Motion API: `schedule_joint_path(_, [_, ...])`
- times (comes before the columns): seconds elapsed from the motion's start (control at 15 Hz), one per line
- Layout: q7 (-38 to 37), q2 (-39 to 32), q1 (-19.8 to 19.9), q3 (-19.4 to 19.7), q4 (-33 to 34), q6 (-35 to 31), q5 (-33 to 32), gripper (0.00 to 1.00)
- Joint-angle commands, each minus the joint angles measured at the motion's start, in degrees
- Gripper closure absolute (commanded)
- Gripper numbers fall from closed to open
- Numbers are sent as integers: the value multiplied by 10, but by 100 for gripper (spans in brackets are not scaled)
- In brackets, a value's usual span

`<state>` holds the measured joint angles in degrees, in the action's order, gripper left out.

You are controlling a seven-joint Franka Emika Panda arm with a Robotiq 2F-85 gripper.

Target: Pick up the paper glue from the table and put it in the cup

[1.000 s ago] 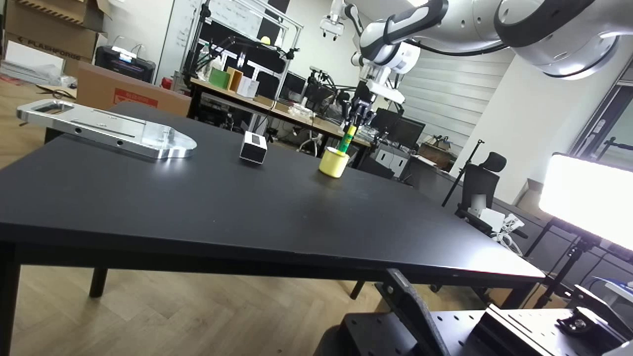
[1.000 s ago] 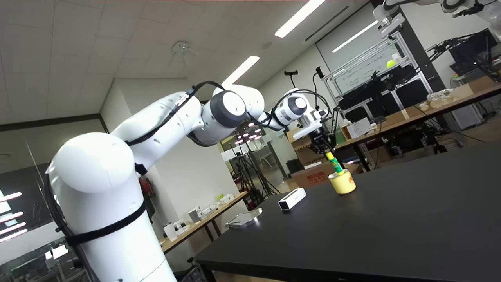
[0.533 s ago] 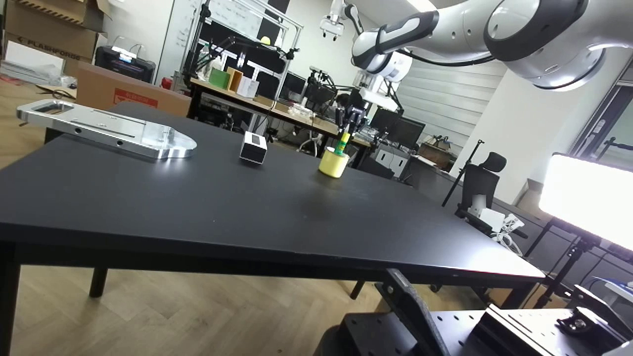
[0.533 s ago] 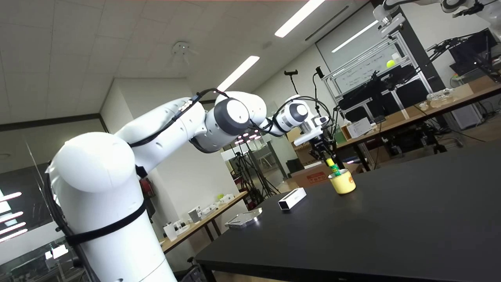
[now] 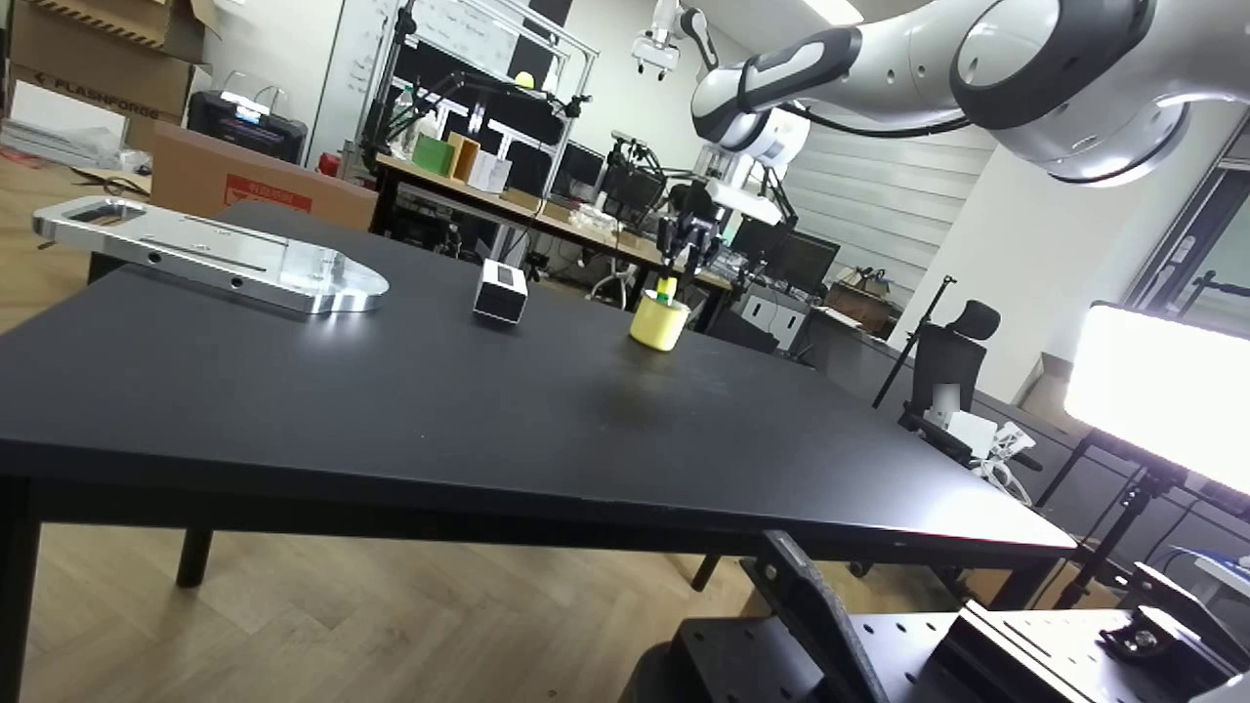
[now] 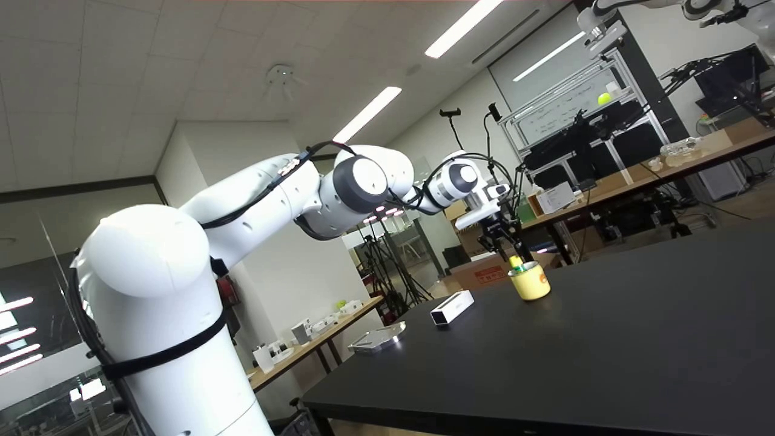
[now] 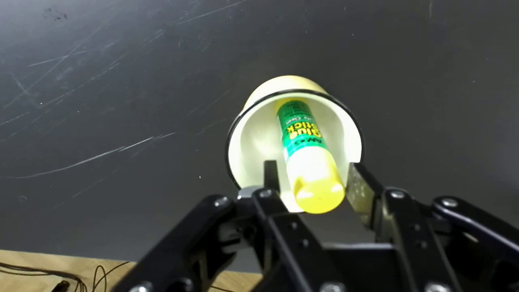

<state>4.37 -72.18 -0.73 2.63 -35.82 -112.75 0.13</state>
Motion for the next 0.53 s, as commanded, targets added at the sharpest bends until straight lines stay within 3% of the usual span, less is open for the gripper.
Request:
schedule_joint_path(0.0, [-13,13,-1,-11,31,41,15,21])
schedule_joint_path(0.2, [-6,56,-1,-23,27,93,32,2])
schedule_joint_path(0.27, [-2,76,-2,-25,18,126,32,0])
schedule_joint_path(0.33, [1,44,-2,-20,24,78,25,12])
schedule_joint_path(0.47, [1,68,-3,-24,24,114,28,0])
